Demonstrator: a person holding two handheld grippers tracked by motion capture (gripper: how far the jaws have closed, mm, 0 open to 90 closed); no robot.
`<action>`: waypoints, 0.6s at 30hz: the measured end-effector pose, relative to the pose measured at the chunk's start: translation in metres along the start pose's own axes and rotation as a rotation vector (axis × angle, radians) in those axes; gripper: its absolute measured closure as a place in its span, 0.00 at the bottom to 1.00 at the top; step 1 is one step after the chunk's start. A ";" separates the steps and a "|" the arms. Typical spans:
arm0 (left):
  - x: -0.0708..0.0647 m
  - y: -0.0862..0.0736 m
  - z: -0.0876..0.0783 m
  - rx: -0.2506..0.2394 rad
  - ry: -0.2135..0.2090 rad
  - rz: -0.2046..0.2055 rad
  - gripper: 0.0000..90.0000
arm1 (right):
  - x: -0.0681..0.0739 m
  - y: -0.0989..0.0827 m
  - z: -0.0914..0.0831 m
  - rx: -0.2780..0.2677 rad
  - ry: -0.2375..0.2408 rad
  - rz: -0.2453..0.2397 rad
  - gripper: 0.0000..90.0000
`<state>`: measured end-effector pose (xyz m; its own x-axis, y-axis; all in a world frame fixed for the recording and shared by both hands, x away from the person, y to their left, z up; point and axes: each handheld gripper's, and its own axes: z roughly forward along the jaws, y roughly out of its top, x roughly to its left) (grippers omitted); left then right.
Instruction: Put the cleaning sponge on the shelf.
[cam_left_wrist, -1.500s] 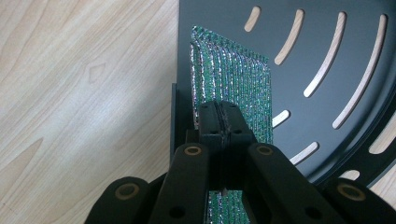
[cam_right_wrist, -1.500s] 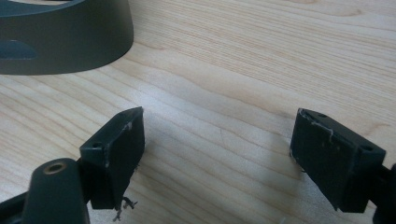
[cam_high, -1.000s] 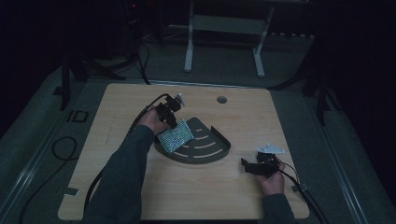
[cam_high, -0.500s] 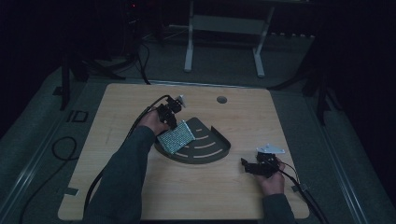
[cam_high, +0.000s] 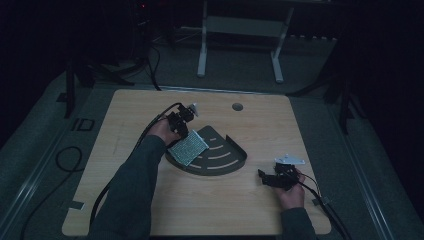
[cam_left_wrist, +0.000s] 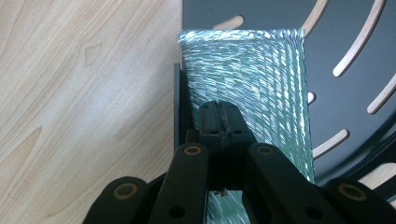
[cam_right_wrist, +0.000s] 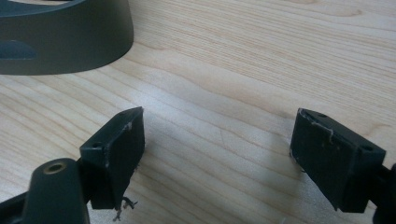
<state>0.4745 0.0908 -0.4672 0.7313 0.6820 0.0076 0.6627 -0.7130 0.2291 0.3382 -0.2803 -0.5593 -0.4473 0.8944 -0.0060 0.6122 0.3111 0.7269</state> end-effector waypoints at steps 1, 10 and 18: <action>0.000 0.000 0.000 0.001 0.006 -0.003 1.00 | 0.000 0.000 0.000 0.000 0.000 0.000 0.19; 0.003 -0.004 -0.005 -0.013 0.007 -0.010 0.96 | 0.000 0.000 0.000 0.000 0.000 -0.001 0.19; 0.007 -0.012 -0.019 -0.056 0.010 -0.043 0.79 | 0.000 0.000 0.000 0.000 0.000 -0.001 0.19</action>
<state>0.4688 0.1066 -0.4514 0.7003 0.7138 0.0059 0.6833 -0.6727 0.2839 0.3382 -0.2803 -0.5593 -0.4476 0.8942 -0.0064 0.6118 0.3114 0.7271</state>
